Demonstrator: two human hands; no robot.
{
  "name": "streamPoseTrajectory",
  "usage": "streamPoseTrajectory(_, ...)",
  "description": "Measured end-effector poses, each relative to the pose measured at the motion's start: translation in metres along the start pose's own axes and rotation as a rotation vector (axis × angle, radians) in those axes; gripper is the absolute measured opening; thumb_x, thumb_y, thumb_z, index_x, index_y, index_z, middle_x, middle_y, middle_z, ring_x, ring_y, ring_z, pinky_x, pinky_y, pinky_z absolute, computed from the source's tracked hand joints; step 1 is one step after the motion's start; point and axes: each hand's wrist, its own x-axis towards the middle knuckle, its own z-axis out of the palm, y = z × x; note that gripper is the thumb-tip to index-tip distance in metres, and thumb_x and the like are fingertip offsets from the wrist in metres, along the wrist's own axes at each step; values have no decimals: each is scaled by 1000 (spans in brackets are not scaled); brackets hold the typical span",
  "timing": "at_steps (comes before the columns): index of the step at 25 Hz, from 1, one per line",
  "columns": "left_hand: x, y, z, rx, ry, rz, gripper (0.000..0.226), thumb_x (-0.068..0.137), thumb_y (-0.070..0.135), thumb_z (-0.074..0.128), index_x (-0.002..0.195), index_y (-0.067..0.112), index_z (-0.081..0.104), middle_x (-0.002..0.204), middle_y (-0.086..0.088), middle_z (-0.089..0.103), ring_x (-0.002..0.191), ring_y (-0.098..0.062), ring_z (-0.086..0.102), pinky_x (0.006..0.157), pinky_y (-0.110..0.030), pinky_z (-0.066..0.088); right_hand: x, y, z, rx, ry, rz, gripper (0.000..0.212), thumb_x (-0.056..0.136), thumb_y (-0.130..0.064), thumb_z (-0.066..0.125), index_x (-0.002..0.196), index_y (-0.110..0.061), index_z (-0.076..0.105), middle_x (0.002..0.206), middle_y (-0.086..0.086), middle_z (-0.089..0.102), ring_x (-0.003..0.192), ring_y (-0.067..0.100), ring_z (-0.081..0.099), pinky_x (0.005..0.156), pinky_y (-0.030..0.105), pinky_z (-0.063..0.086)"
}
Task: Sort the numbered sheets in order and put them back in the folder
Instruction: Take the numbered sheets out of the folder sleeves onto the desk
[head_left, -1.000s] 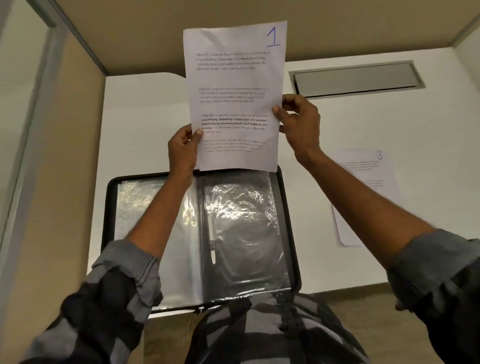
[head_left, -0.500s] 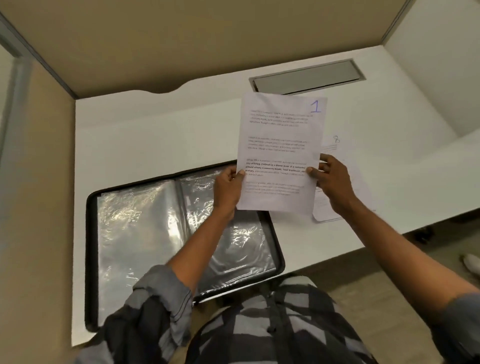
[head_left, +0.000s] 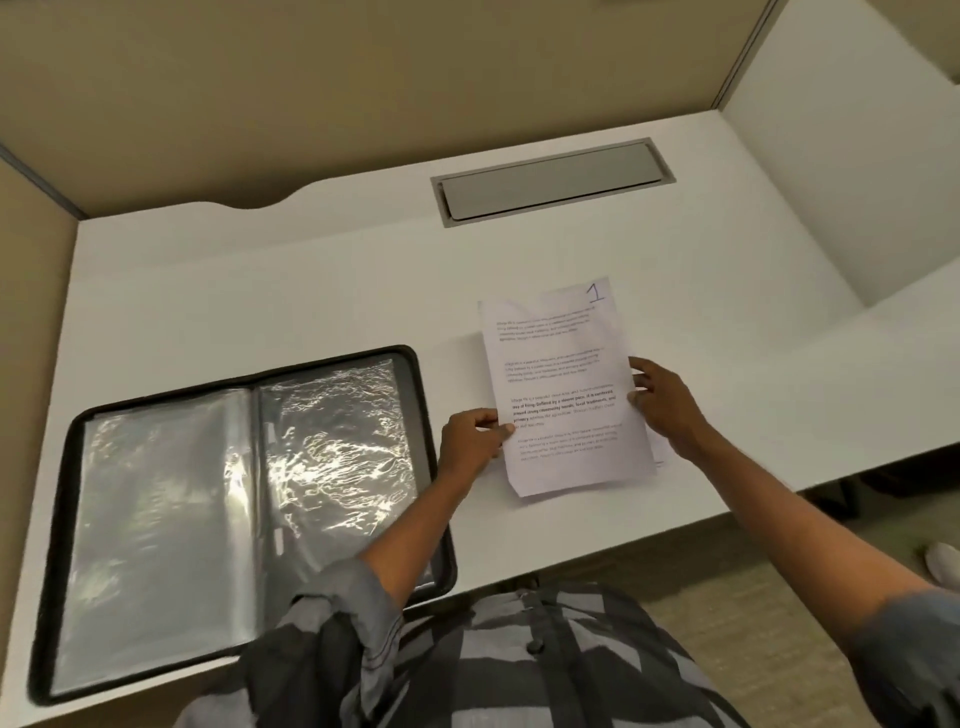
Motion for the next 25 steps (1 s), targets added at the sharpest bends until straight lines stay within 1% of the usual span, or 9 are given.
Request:
streamPoseTrajectory(4, 14, -2, 25, 58, 45, -83, 30, 83, 13, 84, 112, 9, 76, 92, 1, 76, 78, -13, 71, 75, -30, 63, 26, 27, -12, -99, 23, -32, 57, 90, 7, 54, 140, -19, 57, 125, 13, 68, 104, 28, 67, 93, 43, 53)
streamPoseTrajectory(8, 26, -4, 38, 134, 110, -138, 29, 79, 18, 88, 103, 13, 73, 94, -4, 75, 81, -23, 72, 83, -42, 63, 33, 41, -10, -233, 16, -140, 59, 89, 10, 57, 144, -11, 51, 137, 10, 62, 90, 23, 65, 87, 29, 47)
streamPoseTrajectory(11, 29, -3, 39, 145, 98, -136, 31, 77, 20, 90, 102, 14, 72, 93, -5, 76, 79, -22, 72, 82, -43, 63, 37, 49, -11, -264, 47, -195, 57, 91, 7, 61, 145, -10, 50, 146, 11, 54, 109, 28, 65, 98, 37, 51)
streamPoseTrajectory(14, 22, -4, 37, 211, 101, -64, 36, 80, 23, 88, 110, 15, 69, 94, 0, 72, 84, -15, 69, 79, -27, 58, 31, 53, -5, -364, 74, -284, 57, 96, -7, 64, 150, -5, 44, 156, 15, 43, 142, 32, 44, 118, 45, 37)
streamPoseTrajectory(16, 11, -8, 36, 266, 112, 22, 36, 88, 21, 80, 120, 15, 66, 106, 1, 70, 94, -16, 67, 83, -20, 51, 23, 48, 8, -422, 45, -358, 59, 100, -14, 61, 154, -4, 38, 163, 14, 32, 153, 31, 27, 124, 45, 25)
streamPoseTrajectory(18, -3, -16, 32, 363, 97, 119, 44, 96, 21, 70, 138, 14, 58, 131, -2, 64, 121, -16, 60, 101, -20, 43, 11, 41, 25, -480, -28, -478, 61, 103, -20, 58, 157, -6, 33, 167, 12, 25, 156, 29, 17, 126, 46, 18)
streamPoseTrajectory(20, -15, -26, 26, 485, 101, 195, 50, 102, 25, 60, 150, 15, 48, 151, -2, 50, 141, -16, 43, 117, -27, 31, 0, 33, 46, -554, -112, -584, 63, 106, -28, 52, 160, -9, 27, 169, 9, 19, 157, 25, 10, 127, 45, 13)
streamPoseTrajectory(23, -29, -40, 12, 616, 186, 268, 54, 105, 29, 54, 156, 16, 40, 162, -3, 37, 154, -19, 25, 126, -42, 22, -14, 23, 78, -642, -190, -688, 66, 108, -47, 32, 162, -12, 20, 170, 5, 11, 158, 22, 3, 128, 43, 9)
streamPoseTrajectory(25, -41, -53, -6, 662, 249, 260, 55, 106, 31, 51, 157, 16, 36, 165, -1, 30, 156, -18, 18, 127, -42, 15, -23, 14, 102, -673, -232, -741, 69, 106, -54, 21, 163, -13, 17, 171, 4, 7, 158, 20, 0, 128, 42, 6)
